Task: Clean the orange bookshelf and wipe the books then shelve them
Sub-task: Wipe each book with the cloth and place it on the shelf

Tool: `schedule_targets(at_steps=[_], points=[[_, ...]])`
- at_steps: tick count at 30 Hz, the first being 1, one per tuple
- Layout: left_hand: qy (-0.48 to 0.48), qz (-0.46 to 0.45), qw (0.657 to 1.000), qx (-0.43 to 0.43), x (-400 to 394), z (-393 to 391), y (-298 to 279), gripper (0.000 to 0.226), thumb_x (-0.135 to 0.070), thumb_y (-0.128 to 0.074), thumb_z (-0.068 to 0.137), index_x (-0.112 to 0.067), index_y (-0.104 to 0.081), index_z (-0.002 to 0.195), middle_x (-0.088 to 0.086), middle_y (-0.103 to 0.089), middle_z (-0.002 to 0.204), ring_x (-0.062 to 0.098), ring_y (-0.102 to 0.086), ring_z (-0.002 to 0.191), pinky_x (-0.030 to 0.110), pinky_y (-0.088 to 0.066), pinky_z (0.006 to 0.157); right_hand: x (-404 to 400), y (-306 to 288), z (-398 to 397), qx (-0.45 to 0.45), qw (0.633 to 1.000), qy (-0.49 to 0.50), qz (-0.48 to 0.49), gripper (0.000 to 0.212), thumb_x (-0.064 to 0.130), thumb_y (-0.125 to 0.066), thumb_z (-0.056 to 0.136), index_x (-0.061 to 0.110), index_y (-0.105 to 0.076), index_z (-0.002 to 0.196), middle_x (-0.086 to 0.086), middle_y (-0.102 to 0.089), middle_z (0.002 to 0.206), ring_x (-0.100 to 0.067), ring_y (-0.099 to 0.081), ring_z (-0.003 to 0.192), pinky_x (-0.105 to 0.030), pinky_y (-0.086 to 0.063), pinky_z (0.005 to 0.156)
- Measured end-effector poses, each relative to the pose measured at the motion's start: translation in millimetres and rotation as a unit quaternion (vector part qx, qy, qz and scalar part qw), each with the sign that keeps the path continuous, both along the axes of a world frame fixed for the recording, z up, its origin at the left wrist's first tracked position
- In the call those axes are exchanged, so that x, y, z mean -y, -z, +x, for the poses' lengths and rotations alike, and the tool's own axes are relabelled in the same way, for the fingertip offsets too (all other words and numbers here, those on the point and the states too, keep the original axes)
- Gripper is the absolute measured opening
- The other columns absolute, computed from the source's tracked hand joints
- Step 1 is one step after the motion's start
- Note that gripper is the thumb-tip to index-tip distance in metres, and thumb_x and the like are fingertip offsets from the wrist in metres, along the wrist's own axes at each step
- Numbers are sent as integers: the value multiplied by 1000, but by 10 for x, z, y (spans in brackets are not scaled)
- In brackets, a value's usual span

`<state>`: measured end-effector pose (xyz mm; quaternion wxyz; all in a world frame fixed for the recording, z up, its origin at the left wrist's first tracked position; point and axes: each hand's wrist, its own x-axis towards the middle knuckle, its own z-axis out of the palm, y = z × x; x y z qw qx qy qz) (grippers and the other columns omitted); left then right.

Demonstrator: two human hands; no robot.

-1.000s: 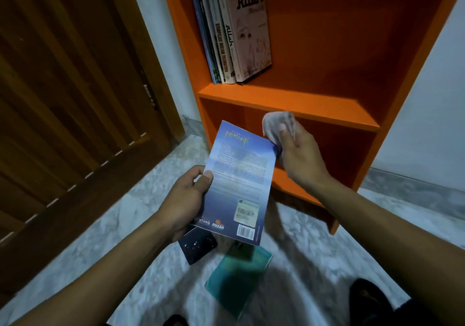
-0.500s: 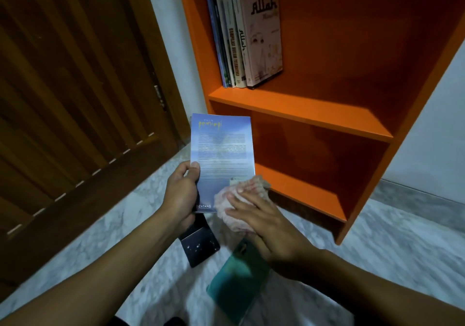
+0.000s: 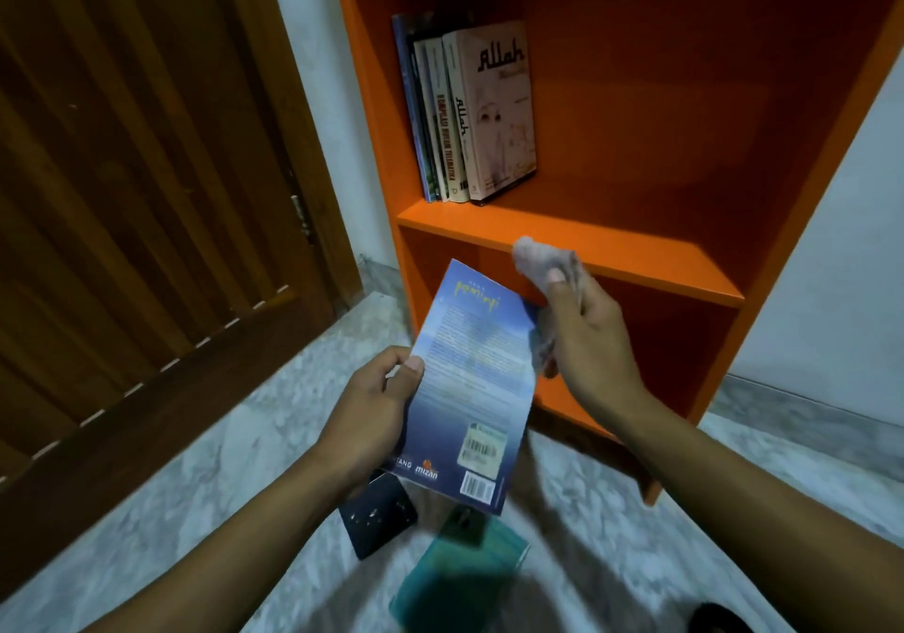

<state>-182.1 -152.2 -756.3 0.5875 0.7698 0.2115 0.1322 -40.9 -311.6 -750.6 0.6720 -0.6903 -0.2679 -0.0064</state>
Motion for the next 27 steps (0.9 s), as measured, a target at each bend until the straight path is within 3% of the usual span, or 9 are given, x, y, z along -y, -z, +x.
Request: schedule_targets(at_steps=[1,2,4,6,10,16,20,23,27], points=[[24,13,1000,-1,60,6,0,24,-36,-46,103,-26,-66,94,2,-76,96,25,-73,86,47,-55,80,-22,26,9,75,994,15,-71,53,56,-31,100,30,-50,143,-1,-61,133,-18,-53,126,-45,-37,109],[42,26,999,0,129,11,-7,24,-38,-46,103,-31,-66,93,0,-76,96,24,-74,86,47,-56,80,-53,49,-14,136,981,23,-140,59,57,-25,99,31,-40,150,4,-40,155,-14,-28,147,-44,-18,121],[50,46,998,7,242,33,-4,22,-38,-46,103,-35,-66,93,-1,-76,95,22,-73,87,47,-57,79,-107,130,-102,209,949,23,-234,56,55,-21,103,36,-22,155,16,-8,165,-6,7,152,-44,1,123],[39,33,999,19,292,59,18,22,-35,-46,104,-34,-67,96,2,-76,94,25,-73,87,49,-56,81,-127,212,-239,243,929,-4,-278,53,52,-20,104,37,-19,156,21,-1,163,-3,13,150,-51,-4,123],[-19,-57,998,22,227,112,102,26,-26,-47,105,-26,-71,94,9,-76,95,31,-71,90,48,-54,83,-136,404,-421,240,921,-90,-293,55,56,-16,102,40,-21,154,24,-3,163,-1,10,150,-52,-11,122],[-153,-259,953,39,47,213,105,23,-16,-46,105,-16,-60,86,12,-71,81,24,-68,65,31,-54,56,-87,557,-702,272,881,-183,-340,50,46,-26,104,38,-23,154,25,-5,161,4,12,148,-45,-6,123],[-172,-275,945,49,-47,213,86,20,-20,-44,105,-12,-59,96,15,-75,95,28,-73,83,38,-60,68,-65,597,-780,261,892,-262,-260,45,36,-35,104,32,-40,148,18,-30,158,0,-11,149,-38,-17,121],[-197,-280,938,59,-97,209,85,15,-18,-48,103,-14,-60,95,18,-71,104,33,-68,90,44,-58,79,-30,555,-741,248,902,-273,-226,33,33,-38,103,26,-56,131,8,-56,134,-3,-43,128,-30,-35,108],[-230,-265,933,78,-192,215,38,18,-21,-48,103,-18,-61,92,10,-73,98,29,-69,77,42,-56,73,52,738,-632,224,880,-251,-335,16,43,-36,103,36,-50,105,5,-65,107,-16,-56,97,-39,-46,86]])
